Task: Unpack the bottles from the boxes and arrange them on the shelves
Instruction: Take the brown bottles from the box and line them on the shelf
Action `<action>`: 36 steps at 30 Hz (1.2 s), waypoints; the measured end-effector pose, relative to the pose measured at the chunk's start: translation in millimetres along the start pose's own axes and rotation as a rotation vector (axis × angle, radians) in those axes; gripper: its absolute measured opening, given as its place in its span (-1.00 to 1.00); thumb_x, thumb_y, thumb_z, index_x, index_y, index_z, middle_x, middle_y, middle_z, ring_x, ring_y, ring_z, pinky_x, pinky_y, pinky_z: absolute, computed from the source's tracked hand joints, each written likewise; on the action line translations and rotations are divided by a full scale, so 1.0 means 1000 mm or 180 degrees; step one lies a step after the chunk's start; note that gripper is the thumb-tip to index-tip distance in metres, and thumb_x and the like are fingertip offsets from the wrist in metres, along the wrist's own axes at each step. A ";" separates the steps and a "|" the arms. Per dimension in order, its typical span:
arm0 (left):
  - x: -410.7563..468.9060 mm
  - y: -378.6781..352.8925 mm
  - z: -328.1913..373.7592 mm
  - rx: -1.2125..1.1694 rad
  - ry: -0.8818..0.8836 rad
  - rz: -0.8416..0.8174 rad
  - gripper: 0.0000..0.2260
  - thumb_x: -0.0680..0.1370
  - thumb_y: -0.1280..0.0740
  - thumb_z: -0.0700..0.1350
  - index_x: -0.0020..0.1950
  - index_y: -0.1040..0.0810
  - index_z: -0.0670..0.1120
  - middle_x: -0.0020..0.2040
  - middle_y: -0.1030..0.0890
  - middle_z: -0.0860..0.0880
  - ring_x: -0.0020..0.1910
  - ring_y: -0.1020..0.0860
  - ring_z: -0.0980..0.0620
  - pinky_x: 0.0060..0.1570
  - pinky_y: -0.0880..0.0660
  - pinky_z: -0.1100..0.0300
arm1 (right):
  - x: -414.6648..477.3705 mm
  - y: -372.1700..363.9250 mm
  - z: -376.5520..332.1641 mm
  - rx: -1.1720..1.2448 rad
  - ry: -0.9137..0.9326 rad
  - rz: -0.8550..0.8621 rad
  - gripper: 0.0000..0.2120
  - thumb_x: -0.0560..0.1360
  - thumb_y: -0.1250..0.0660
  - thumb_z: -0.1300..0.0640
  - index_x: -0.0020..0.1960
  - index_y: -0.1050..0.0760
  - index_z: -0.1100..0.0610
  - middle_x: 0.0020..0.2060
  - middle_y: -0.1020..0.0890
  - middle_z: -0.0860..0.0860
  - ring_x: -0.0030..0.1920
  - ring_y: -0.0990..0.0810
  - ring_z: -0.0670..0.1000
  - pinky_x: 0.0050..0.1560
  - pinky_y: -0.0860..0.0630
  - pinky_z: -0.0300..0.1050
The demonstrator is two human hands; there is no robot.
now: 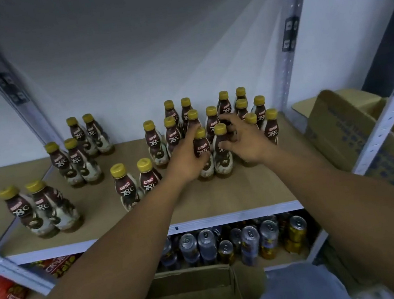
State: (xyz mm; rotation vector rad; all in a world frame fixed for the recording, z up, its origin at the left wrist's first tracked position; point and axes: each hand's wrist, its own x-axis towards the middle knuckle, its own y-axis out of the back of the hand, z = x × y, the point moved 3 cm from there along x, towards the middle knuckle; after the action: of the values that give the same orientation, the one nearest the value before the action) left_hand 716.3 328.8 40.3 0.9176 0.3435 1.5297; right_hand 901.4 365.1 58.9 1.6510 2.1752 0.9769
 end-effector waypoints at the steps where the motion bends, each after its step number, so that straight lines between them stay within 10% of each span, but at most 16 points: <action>1: 0.000 -0.002 -0.002 -0.0012 -0.0028 0.0049 -0.31 0.56 -0.43 -0.17 0.62 -0.19 -0.02 0.46 -0.47 -0.07 0.40 -0.47 -0.09 0.28 -0.35 0.24 | 0.000 -0.001 0.001 -0.0009 0.0003 -0.0009 -0.34 0.49 -0.49 0.12 0.47 -0.27 -0.20 0.15 -0.59 -0.09 0.11 -0.64 0.00 0.25 -0.56 0.05; 36: -0.045 -0.019 0.011 -0.0293 0.0008 0.0022 -0.29 0.56 -0.43 -0.08 0.56 -0.13 0.32 0.26 -0.61 -0.03 -0.02 -0.68 -0.10 0.06 -0.64 -0.10 | -0.063 -0.003 0.016 0.0533 0.0279 0.0266 -0.36 0.53 -0.46 0.22 0.51 -0.30 -0.11 0.24 -0.54 -0.13 0.31 -0.46 -0.14 0.34 -0.49 -0.09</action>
State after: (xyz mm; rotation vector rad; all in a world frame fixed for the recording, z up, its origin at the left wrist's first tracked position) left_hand 734.2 287.0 19.2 0.8455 0.2696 1.5403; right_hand 929.1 312.9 32.6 1.8193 2.3187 0.9273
